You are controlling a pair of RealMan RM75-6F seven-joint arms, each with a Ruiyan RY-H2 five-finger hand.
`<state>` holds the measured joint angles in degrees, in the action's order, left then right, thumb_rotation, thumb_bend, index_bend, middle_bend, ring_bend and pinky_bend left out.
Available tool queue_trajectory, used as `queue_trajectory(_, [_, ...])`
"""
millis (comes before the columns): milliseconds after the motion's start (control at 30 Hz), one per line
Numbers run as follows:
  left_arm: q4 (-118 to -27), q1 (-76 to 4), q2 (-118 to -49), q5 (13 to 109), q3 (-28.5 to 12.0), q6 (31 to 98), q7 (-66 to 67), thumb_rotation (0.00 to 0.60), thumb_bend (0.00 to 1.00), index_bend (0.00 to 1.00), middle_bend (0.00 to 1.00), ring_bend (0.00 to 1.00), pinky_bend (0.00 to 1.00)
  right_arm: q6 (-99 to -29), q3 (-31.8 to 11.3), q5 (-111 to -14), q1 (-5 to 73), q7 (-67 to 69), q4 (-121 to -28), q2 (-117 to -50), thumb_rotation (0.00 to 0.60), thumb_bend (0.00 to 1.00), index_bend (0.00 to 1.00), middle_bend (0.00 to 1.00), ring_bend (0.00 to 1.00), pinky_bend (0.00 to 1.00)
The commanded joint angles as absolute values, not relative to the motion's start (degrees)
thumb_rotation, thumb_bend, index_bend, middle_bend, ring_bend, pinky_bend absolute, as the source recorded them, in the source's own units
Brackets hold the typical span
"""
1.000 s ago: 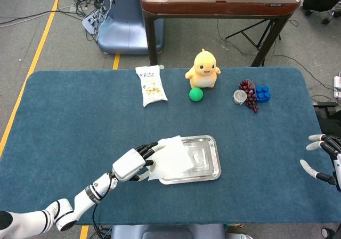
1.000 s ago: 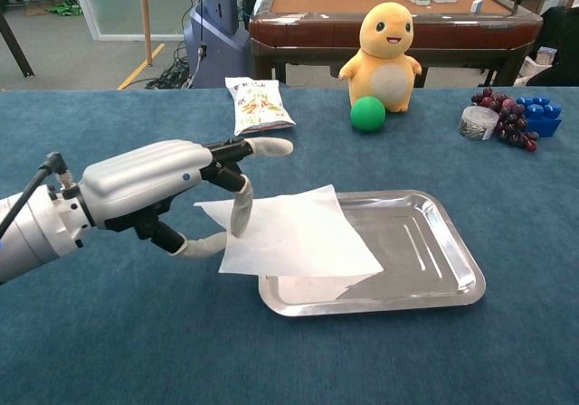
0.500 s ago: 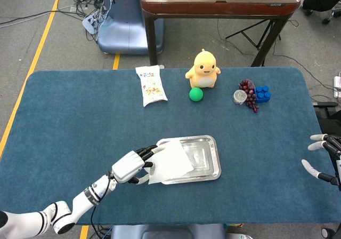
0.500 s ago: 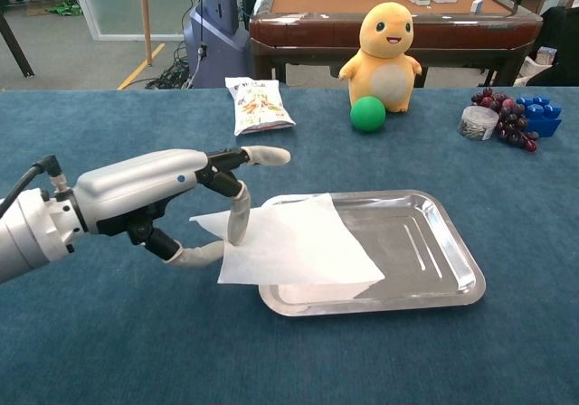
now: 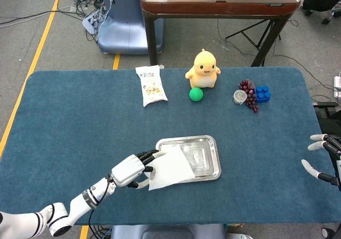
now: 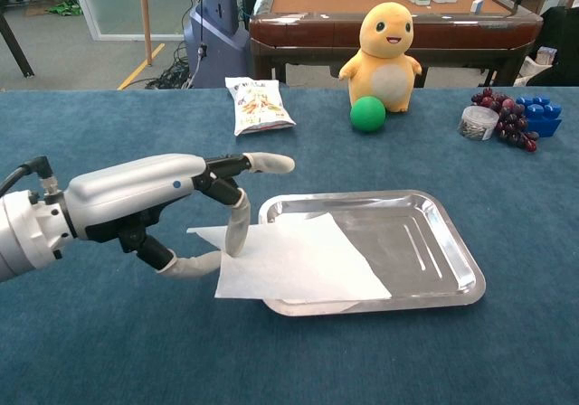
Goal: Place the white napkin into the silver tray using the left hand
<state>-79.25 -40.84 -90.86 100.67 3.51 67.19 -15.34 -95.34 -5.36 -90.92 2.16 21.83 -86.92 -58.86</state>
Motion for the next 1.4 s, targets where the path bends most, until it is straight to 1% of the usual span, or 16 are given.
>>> queue_trajectory(33, [-78.0,-41.0,-91.6,100.3,3.1,67.1,-15.1,0.600,0.44,0.59,0.03,0.00,0.18,-95.4,-5.4,-90.9,2.1,22.0,-86.8,-58.9,0.600,0.21,0.49,0.35,0.27,0.38])
queue_trajectory(167, [-76.0,-40.8,-92.6,100.0,2.6,67.7,-14.9,0.600,0.42,0.55,0.03,0.00,0.18,-95.3,-5.5,-90.7,2.1,22.2,-86.7,-58.8,0.600,0.21,0.49,0.35,0.27,0.38])
queue_trajectory(300, [-74.6,-40.6,-93.5,99.4,2.3,68.3,-16.0,0.600,0.36,0.51,0.03,0.00,0.18,-95.2,-5.6,-90.7,2.1,22.3,-86.7,-58.8,0.600,0.21,0.49,0.35,0.27,0.38])
queue_trajectory(633, [-73.6,-40.7,-94.8,98.3,1.6,68.1,-16.2,0.600,0.29,0.44,0.03,0.00,0.18,-95.3,-5.6,-90.9,2.0,22.2,-86.8,-58.9,0.600,0.21,0.49,0.35,0.27,0.38])
queue_trajectory(967, [-73.2,-41.4,-95.9,96.6,0.5,66.2,-14.1,0.600,0.26,0.41,0.03,0.00,0.18,-95.8,-5.6,-91.0,1.8,22.5,-86.7,-58.8,0.600,0.21,0.49,0.35,0.27,0.38])
queue_trajectory(1400, [-73.0,-42.7,-97.5,94.6,-0.7,63.6,-12.5,0.600,0.26,0.39,0.03,0.00,0.18,-96.4,-5.6,-91.3,1.5,23.1,-86.6,-58.6,0.600,0.21,0.49,0.35,0.27,0.38])
